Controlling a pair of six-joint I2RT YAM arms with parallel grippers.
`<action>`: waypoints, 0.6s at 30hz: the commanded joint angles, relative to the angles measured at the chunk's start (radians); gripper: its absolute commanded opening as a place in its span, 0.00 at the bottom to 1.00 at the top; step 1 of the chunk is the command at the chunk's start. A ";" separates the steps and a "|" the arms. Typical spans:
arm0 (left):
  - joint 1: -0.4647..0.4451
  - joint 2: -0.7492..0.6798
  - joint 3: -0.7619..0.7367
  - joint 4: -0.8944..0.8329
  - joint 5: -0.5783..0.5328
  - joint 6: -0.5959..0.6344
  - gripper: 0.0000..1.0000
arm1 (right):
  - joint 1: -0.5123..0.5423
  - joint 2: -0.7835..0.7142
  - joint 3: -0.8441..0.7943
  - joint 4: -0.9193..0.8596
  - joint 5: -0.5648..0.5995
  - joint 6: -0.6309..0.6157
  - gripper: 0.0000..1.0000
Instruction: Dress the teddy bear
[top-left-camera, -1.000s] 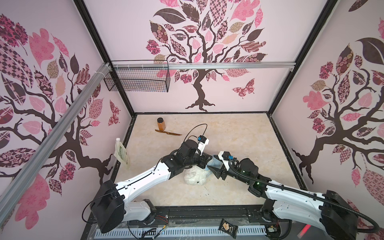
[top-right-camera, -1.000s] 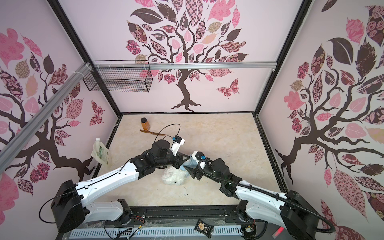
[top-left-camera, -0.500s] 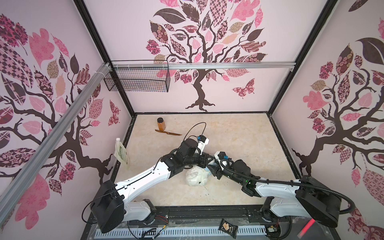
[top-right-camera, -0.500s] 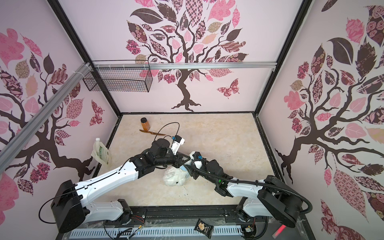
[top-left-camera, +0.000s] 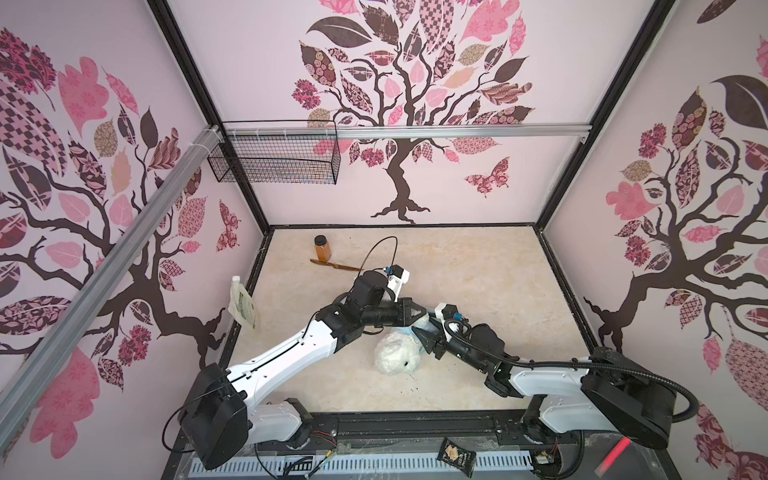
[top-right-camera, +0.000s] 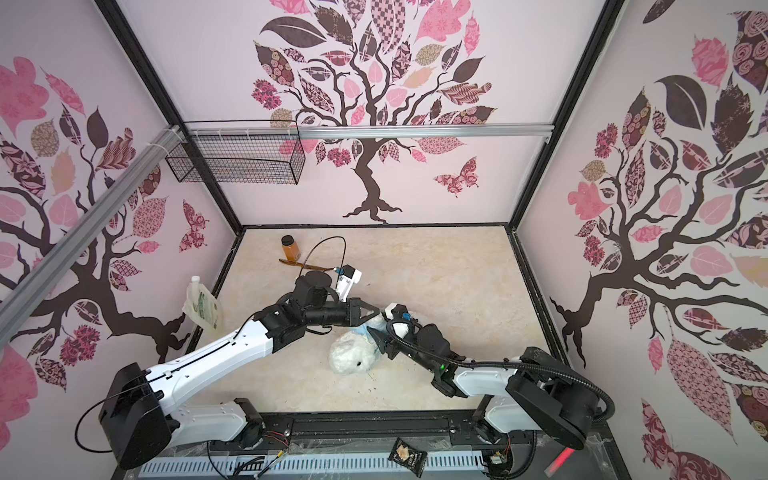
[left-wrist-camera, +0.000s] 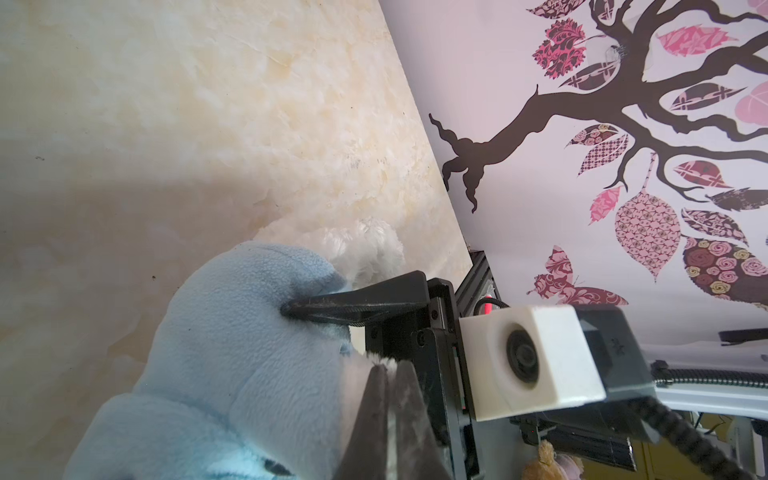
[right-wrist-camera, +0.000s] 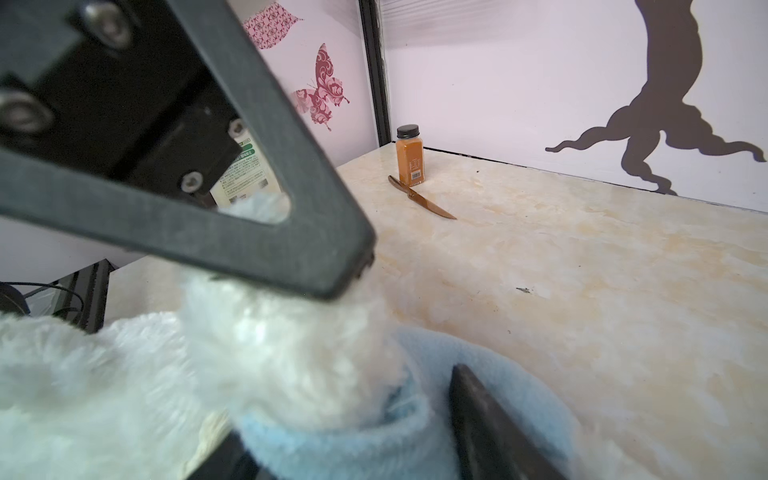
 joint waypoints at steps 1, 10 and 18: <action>0.002 -0.073 0.080 0.145 0.059 0.007 0.00 | -0.008 -0.031 -0.013 -0.234 0.042 -0.010 0.67; -0.009 -0.049 0.005 0.108 0.006 0.076 0.00 | -0.007 -0.232 0.044 -0.283 -0.028 -0.010 0.78; -0.038 -0.023 -0.002 0.113 0.003 0.081 0.00 | -0.009 -0.207 0.094 -0.212 -0.083 0.041 0.77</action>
